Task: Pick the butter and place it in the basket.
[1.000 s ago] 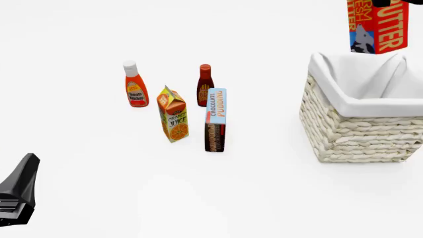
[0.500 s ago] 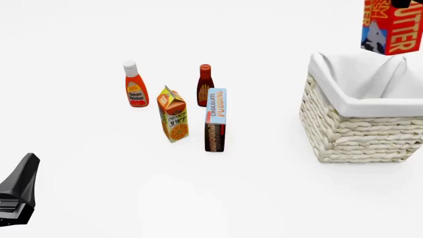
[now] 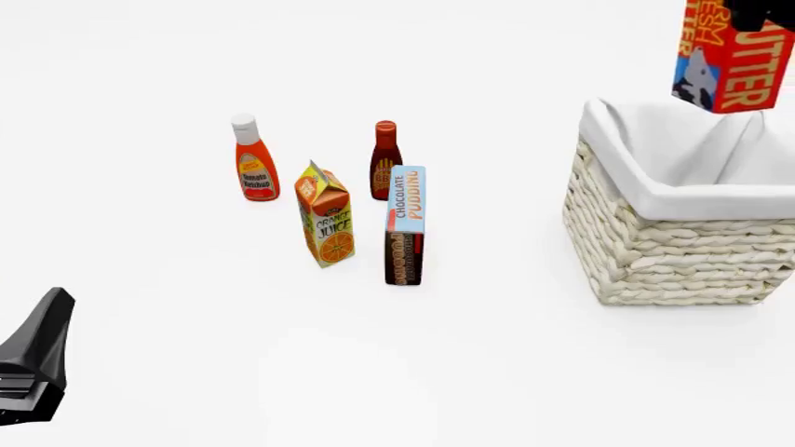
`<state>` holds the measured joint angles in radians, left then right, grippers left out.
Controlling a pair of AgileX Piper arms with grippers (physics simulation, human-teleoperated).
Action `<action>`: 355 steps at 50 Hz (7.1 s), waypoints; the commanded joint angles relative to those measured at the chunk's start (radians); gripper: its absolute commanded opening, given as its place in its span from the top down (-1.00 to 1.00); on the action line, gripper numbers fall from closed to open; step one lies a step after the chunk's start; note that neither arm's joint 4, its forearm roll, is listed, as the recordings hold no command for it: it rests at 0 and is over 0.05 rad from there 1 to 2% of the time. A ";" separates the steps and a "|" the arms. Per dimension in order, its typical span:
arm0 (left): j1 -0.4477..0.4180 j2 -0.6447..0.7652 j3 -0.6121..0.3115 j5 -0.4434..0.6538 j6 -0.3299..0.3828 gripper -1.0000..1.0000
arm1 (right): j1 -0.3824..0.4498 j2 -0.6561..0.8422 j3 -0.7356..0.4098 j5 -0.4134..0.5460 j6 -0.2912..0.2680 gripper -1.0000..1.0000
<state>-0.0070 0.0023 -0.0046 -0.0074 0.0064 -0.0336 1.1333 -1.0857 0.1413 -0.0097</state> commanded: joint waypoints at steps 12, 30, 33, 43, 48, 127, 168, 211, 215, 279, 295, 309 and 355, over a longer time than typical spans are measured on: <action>0.000 0.000 0.000 0.000 0.000 -1.00 | -0.018 0.014 0.023 -0.082 0.051 1.00; -0.001 0.000 0.000 -0.001 0.002 -1.00 | -0.042 0.015 0.052 -0.115 0.068 1.00; -0.001 0.000 0.000 -0.002 0.002 -1.00 | -0.046 0.013 0.060 -0.122 0.072 1.00; -0.002 -0.001 0.000 -0.002 0.002 -1.00 | -0.051 0.015 0.077 -0.140 0.078 1.00; -0.002 0.000 0.000 -0.001 0.000 -1.00 | -0.052 0.026 0.085 -0.152 0.082 1.00; -0.010 -0.002 0.000 -0.013 0.009 -1.00 | -0.093 0.101 0.187 -0.292 0.140 1.00; -0.010 -0.002 0.000 -0.012 0.009 -1.00 | -0.104 0.173 0.180 -0.341 0.158 1.00; -0.010 -0.002 0.000 -0.013 0.009 -1.00 | -0.126 0.233 0.194 -0.399 0.178 1.00; -0.010 -0.002 0.000 -0.013 0.009 -1.00 | -0.127 0.236 0.196 -0.404 0.179 1.00; -0.010 -0.002 0.000 -0.013 0.009 -1.00 | -0.138 0.340 0.191 -0.477 0.190 1.00; -0.010 -0.002 0.000 -0.013 0.009 -1.00 | -0.136 0.364 0.191 -0.492 0.188 1.00; -0.010 -0.002 0.000 -0.012 0.009 -1.00 | -0.134 0.376 0.194 -0.503 0.192 1.00; -0.011 -0.002 0.000 -0.014 0.010 -1.00 | -0.144 0.423 0.195 -0.534 0.207 1.00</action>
<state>-0.0172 0.0007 -0.0048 -0.0207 0.0156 -0.1744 1.5622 -0.8806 -0.3785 0.1686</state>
